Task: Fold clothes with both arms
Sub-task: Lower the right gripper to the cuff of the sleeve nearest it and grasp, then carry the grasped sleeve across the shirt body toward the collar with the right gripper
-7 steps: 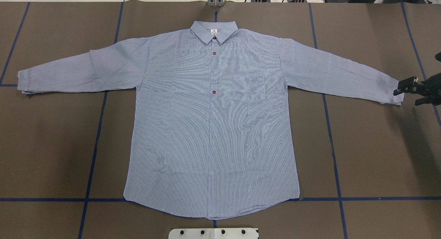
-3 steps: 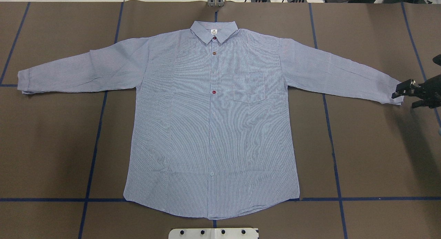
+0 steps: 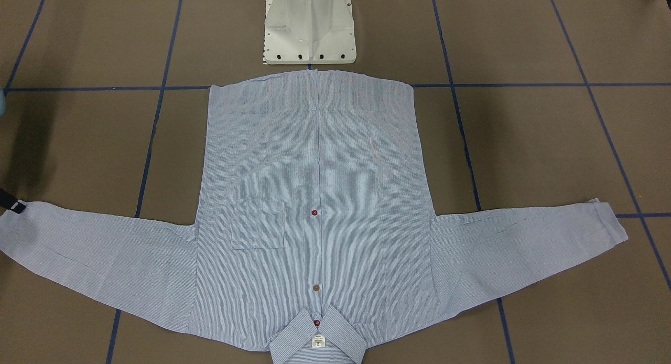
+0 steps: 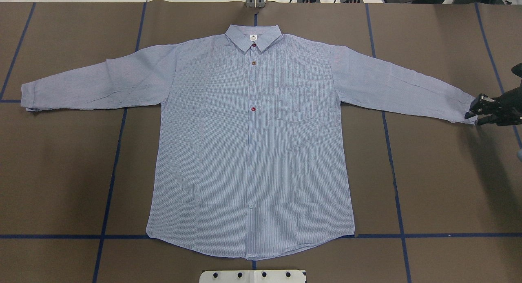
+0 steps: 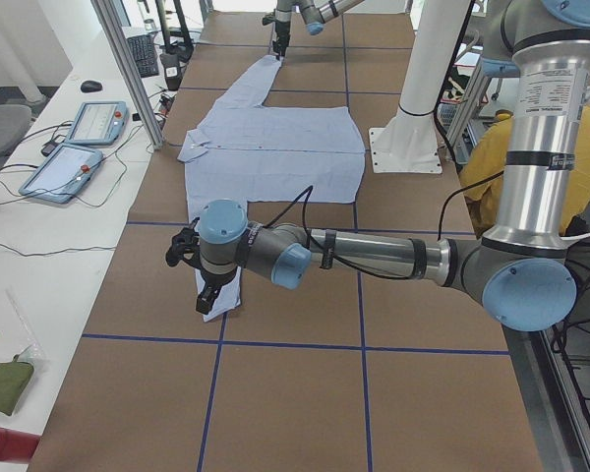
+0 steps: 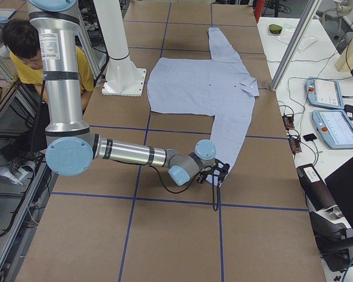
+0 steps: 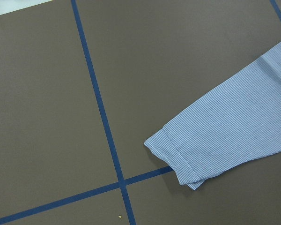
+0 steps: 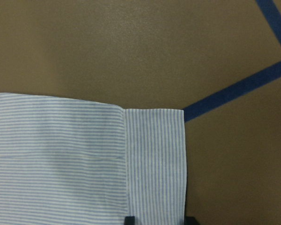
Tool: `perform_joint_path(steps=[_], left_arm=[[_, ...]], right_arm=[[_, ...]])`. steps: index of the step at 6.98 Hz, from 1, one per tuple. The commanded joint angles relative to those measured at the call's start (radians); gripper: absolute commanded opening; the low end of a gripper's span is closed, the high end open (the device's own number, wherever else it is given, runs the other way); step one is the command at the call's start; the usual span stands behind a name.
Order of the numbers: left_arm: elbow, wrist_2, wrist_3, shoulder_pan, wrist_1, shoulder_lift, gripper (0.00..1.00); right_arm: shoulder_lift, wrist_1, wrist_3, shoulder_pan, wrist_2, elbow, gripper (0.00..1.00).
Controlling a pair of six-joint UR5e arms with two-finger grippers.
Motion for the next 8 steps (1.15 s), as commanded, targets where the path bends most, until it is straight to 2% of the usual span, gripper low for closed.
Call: perform_joint_path(steps=[1,3,5,6,8], left_arm=[[0.001,0.000,-0.002,0.000,0.002,0.000,0.99],[0.000,0.000,-0.003,0.000,0.002,0.000,0.99],[0.000,0.000,-0.003,0.000,0.002,0.000,0.99],[0.000,0.000,-0.003,0.000,0.002,0.000,0.99],[0.001,0.000,-0.005,0.000,0.002,0.000,0.99]], right_arm=[[0.005,-0.002,0.013,0.000,0.012,0.010,0.00],[0.023,-0.008,0.015,0.010,0.064,0.059,0.00],[0.051,-0.024,0.033,0.015,0.062,0.161,0.00],[0.122,-0.078,0.077,0.009,0.057,0.194,0.00],[0.299,-0.202,0.102,-0.058,0.037,0.190,0.00]])
